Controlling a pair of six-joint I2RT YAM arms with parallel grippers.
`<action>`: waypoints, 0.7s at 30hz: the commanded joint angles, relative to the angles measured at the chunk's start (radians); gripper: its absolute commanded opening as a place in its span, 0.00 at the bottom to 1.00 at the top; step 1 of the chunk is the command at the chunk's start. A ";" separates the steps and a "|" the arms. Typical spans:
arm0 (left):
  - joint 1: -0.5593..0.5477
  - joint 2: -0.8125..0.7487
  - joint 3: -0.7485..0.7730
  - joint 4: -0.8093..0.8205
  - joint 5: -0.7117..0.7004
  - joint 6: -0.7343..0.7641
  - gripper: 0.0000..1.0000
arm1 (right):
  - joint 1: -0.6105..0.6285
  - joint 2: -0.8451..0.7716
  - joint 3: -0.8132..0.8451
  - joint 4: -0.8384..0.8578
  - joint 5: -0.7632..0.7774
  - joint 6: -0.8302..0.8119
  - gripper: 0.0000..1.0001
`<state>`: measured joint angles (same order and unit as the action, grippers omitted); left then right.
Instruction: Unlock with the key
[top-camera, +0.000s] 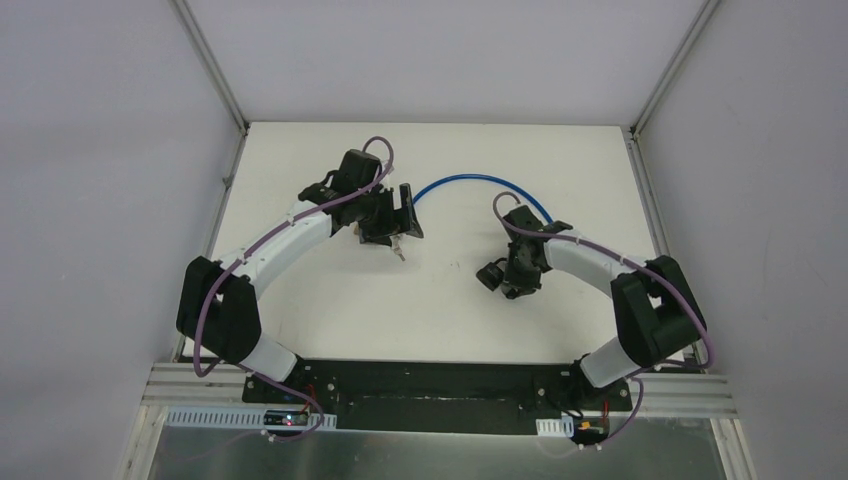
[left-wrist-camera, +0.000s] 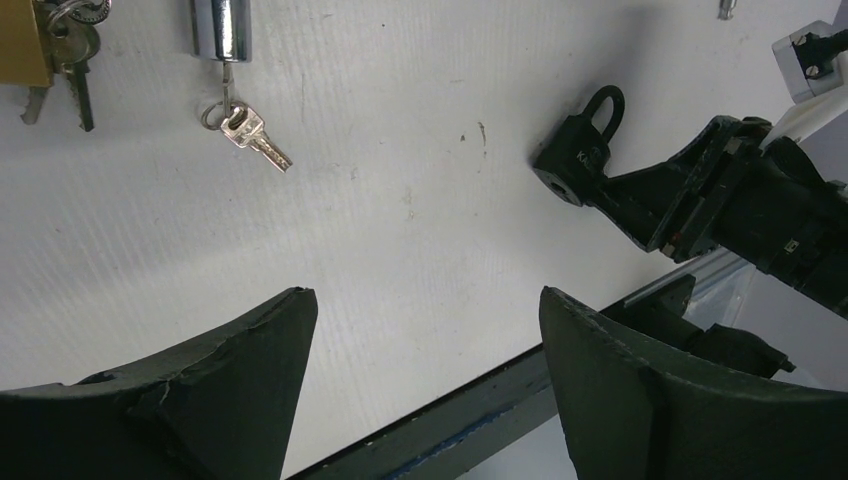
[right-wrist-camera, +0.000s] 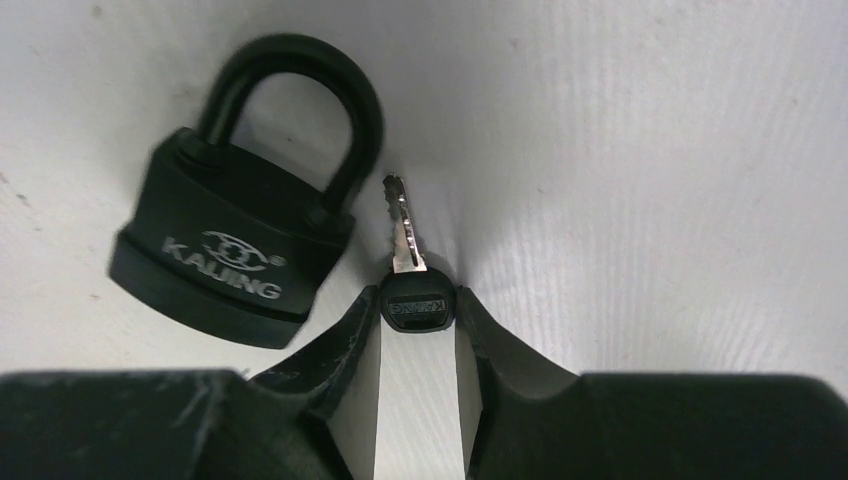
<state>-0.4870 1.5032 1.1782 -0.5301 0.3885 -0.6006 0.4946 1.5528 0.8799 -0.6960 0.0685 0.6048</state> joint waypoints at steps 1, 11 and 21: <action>0.000 0.016 0.013 0.037 0.049 -0.028 0.83 | 0.004 -0.088 -0.041 -0.037 0.073 0.043 0.17; -0.006 0.107 0.075 0.078 0.180 -0.088 0.94 | 0.054 -0.276 -0.073 -0.013 0.021 0.058 0.18; -0.049 0.237 0.081 0.345 0.425 -0.225 0.90 | 0.176 -0.244 0.052 0.112 -0.102 0.040 0.19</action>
<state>-0.5095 1.6810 1.2312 -0.3534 0.6827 -0.7414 0.6403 1.2861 0.8337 -0.6819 0.0391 0.6491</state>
